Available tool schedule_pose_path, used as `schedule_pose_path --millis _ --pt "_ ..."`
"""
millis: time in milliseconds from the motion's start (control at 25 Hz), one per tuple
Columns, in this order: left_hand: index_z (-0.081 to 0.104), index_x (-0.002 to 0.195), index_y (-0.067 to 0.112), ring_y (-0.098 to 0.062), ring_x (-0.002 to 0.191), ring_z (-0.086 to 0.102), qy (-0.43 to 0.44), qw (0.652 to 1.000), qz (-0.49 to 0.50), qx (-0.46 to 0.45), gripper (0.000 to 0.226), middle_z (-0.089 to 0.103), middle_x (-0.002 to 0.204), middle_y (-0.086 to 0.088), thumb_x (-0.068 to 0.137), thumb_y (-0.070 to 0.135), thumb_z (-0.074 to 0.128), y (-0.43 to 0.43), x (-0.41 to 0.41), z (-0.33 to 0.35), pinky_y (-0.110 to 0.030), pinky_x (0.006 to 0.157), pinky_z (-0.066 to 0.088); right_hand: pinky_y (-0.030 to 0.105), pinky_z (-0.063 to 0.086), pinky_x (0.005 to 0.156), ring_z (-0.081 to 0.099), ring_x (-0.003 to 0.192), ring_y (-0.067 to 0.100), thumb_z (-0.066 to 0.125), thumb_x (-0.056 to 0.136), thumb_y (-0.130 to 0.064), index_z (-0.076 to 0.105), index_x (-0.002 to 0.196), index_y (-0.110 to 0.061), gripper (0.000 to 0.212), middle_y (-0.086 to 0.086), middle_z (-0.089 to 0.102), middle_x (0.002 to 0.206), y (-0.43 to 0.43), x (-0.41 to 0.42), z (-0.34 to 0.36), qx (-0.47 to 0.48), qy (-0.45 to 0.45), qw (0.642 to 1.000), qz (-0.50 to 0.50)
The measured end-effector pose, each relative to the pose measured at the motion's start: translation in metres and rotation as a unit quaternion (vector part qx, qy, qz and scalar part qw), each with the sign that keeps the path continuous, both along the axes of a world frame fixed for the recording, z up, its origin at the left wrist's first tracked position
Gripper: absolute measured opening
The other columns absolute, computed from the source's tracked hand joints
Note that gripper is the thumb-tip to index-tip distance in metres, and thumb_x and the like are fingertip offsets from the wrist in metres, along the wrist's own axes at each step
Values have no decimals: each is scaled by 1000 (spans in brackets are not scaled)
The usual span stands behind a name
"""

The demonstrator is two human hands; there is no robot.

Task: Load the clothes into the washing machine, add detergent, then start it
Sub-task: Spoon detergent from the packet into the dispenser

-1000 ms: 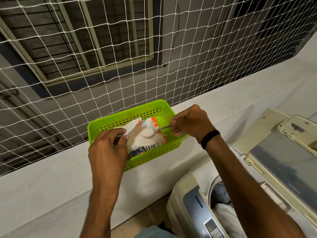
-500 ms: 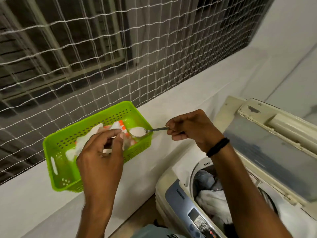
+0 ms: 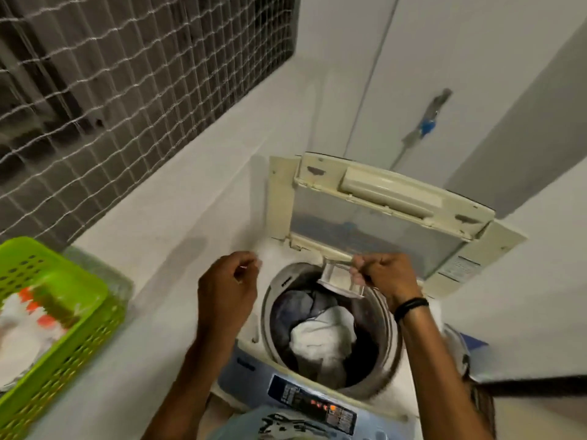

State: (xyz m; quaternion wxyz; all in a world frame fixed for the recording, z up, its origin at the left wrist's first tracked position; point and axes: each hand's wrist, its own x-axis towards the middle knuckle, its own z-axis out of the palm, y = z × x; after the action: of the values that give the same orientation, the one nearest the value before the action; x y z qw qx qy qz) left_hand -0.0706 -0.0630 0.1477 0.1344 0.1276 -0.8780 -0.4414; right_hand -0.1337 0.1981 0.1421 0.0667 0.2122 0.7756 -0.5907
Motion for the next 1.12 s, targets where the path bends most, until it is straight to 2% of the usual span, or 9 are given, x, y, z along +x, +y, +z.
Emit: schedule_pose_path --millis 120,240,360,480,600,760,920,1040,1120 --pt "73 102 21 -15 91 69 -91 992 -89 0 14 75 100 5 91 25 66 40 -40 -52 -17 76 44 33 58 66 68 59 24 61 80 -4 71 59 -10 24 14 72 65 35 -5 -52 94 -12 993 -64" --pt "73 108 18 -21 104 67 -176 972 -154 -18 21 74 110 -1 91 27 64 79 -71 -97 -24 84 47 37 57 82 72 82 29 67 80 -20 79 72 -14 16 11 76 76 44 -11 -95 175 -40 977 -118" --pt "71 107 7 -30 108 64 -232 952 -199 -15 24 72 111 -13 90 19 61 112 -95 -133 -35 90 48 32 50 80 69 95 37 66 87 -15 80 93 -12 16 19 75 96 38 -16 -121 221 -57 963 -145" --pt "68 116 11 -31 113 62 -255 938 -231 -42 32 69 119 -11 87 17 55 130 -109 -168 -35 92 48 29 48 72 69 91 37 63 86 -8 78 99 -12 20 18 75 96 28 -16 -147 280 -26 956 -83" --pt "60 131 14 -29 121 58 -274 925 -261 -46 42 64 131 -9 89 13 56 136 -113 -189 -33 98 46 33 54 79 69 89 34 61 77 8 75 105 -10 37 13 75 97 21 -8 -161 328 0 945 -11" --pt "57 135 18 -27 120 60 -279 922 -263 -58 47 65 129 -8 88 14 56 135 -116 -209 -34 97 51 41 60 84 70 96 30 62 73 16 74 108 -7 44 14 74 103 16 3 -173 367 68 927 32" --pt "57 134 18 -27 118 61 -285 920 -262 -54 46 66 127 -7 88 13 56 135 -116 -211 -36 95 53 33 61 73 72 79 24 62 74 17 73 107 -9 43 9 75 88 14 12 -178 385 63 919 56" --pt "53 138 14 -30 124 57 -284 921 -259 -60 46 62 133 -11 92 14 56 136 -116 -205 -36 100 49 30 60 78 71 87 22 63 75 16 72 109 -11 44 7 74 100 22 10 -180 395 69 916 35" --pt "52 139 15 -30 125 56 -285 921 -259 -61 47 61 134 -11 92 15 55 136 -114 -203 -37 100 49 24 56 73 71 83 22 62 76 14 72 106 -12 41 4 74 96 24 10 -179 389 69 918 32"
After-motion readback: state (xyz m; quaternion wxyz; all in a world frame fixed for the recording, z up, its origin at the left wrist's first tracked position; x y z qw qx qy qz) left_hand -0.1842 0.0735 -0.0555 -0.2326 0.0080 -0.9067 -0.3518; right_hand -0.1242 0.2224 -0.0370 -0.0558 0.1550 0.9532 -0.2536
